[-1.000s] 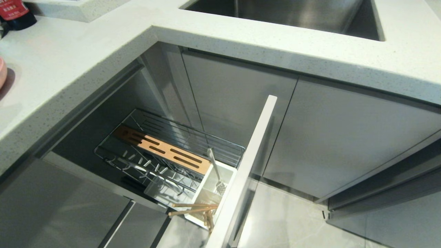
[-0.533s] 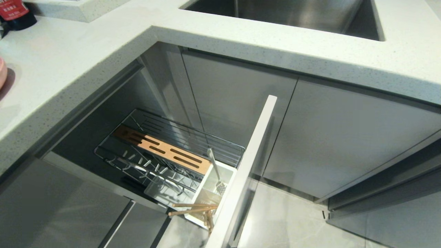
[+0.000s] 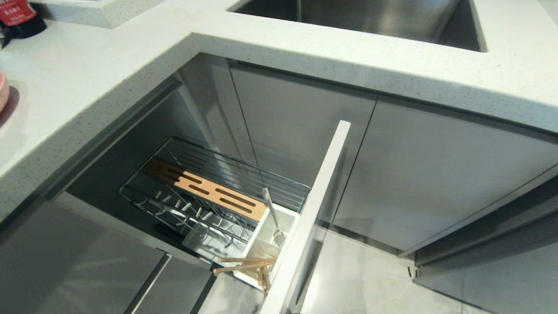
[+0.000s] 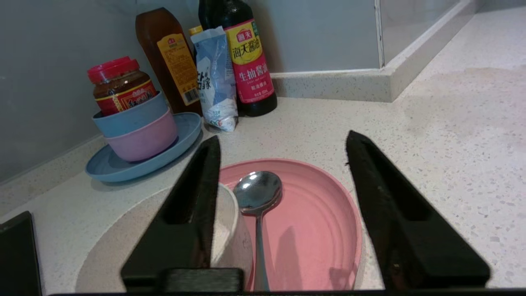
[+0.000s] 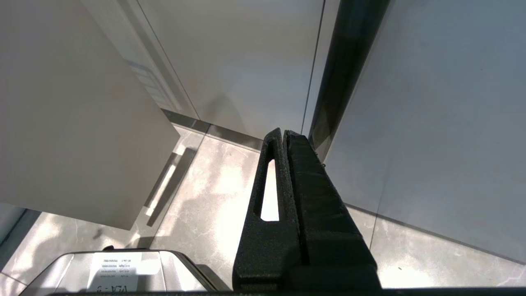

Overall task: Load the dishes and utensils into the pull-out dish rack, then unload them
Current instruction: Take the chopsticks out of the cupboard

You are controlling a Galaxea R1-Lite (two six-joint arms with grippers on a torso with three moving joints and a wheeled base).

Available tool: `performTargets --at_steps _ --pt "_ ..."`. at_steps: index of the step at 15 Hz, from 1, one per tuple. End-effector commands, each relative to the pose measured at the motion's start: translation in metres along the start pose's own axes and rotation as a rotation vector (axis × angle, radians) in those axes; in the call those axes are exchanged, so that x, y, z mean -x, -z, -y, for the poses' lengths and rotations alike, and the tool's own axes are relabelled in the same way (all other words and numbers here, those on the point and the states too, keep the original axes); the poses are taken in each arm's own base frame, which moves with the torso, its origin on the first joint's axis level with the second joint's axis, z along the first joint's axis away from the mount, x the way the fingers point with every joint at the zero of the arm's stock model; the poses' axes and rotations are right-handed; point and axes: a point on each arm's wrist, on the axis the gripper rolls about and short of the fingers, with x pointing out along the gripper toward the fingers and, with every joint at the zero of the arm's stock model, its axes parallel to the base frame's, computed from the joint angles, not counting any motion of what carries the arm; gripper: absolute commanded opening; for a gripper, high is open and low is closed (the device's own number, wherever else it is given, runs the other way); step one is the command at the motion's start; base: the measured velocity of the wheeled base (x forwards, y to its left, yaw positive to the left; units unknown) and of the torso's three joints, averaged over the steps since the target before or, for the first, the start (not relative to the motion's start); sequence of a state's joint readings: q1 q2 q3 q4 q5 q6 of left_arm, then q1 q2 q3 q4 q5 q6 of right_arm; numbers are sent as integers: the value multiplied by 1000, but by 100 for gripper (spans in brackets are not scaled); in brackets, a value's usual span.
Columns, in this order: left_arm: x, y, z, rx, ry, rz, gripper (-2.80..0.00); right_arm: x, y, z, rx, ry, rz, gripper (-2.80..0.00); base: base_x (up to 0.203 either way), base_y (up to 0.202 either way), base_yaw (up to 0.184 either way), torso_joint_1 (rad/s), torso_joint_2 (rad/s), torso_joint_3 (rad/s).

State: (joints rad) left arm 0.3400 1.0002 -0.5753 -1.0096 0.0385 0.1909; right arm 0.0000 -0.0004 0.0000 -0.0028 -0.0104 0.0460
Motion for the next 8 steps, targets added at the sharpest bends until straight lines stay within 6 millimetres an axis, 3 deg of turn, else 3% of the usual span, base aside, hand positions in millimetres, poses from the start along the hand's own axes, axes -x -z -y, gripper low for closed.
performTargets --at_steps 1,4,5,8 --pt "1 -7 -1 -1 -7 31 0 0 0 0 0 0 0 -280 0 0 0 0 0 0" --pt "-4 -27 -4 4 -17 99 0 0 0 0 0 0 0 -280 0 0 0 0 0 0" --pt "-7 -35 -6 6 -23 122 -280 0 0 0 0 0 0 -280 0 0 0 0 0 0" --pt "-13 -57 -9 28 -31 150 -280 0 0 0 0 0 0 -280 0 0 0 0 0 0"
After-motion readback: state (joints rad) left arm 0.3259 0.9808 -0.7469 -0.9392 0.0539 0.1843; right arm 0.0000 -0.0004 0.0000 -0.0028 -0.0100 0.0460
